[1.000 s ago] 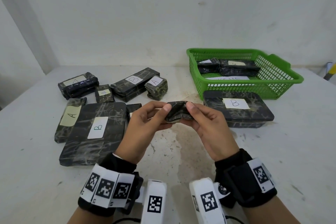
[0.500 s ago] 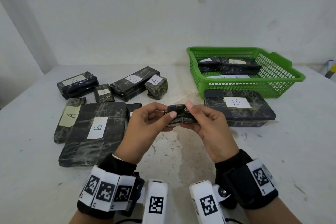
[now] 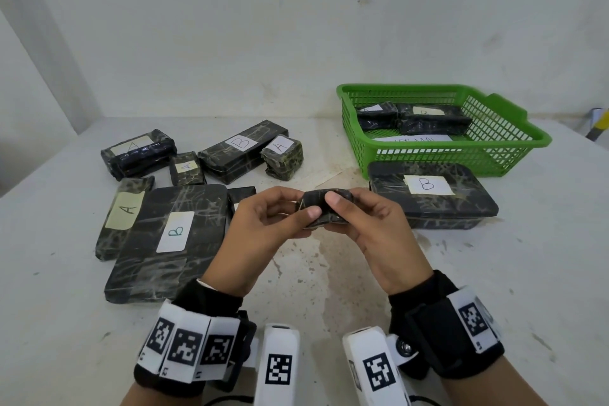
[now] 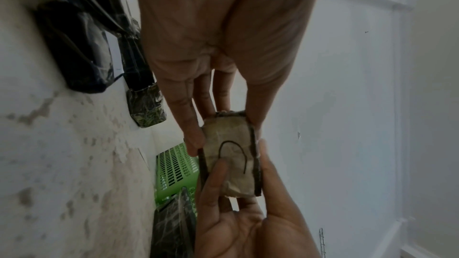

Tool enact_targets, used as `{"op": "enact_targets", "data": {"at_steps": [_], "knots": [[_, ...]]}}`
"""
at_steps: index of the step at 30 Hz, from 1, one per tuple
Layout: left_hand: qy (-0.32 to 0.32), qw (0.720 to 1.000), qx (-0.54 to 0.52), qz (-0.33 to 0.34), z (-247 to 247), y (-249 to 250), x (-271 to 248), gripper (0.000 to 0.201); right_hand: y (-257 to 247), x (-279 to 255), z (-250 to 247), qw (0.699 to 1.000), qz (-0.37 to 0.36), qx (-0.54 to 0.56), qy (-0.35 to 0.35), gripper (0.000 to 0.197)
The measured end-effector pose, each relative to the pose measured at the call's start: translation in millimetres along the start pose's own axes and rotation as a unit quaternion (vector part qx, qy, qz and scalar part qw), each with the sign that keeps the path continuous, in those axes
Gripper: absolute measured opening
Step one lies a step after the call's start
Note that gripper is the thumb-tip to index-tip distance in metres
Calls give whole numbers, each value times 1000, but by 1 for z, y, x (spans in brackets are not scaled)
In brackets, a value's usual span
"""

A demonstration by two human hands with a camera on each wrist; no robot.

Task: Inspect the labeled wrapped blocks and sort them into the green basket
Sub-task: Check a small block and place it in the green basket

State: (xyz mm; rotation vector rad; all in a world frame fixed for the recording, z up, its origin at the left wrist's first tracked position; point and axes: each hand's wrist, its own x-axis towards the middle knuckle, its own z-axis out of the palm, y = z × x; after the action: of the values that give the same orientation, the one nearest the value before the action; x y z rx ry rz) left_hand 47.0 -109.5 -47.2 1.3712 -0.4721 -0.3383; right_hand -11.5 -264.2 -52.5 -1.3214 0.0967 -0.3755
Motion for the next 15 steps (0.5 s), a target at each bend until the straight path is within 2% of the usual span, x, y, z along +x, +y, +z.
{"op": "enact_targets", "data": {"at_steps": [3, 6, 9, 12, 15], "knots": [[-9, 1000, -12, -8, 4, 0, -1, 39, -2, 1, -3, 1000, -15, 2, 19, 25], [-5, 1000, -7, 11, 3, 1, -1, 34, -4, 0, -2, 1000, -13, 7, 14, 24], [4, 1000, -9, 25, -1, 3, 0, 34, -8, -2, 0, 1000, 16, 10, -12, 35], [10, 999, -5, 30, -6, 5, 0, 40, -13, -2, -1, 998, 53, 6, -17, 46], [3, 999, -4, 34, -8, 4, 0, 50, -15, -2, 1, 998, 62, 17, -14, 44]]}}
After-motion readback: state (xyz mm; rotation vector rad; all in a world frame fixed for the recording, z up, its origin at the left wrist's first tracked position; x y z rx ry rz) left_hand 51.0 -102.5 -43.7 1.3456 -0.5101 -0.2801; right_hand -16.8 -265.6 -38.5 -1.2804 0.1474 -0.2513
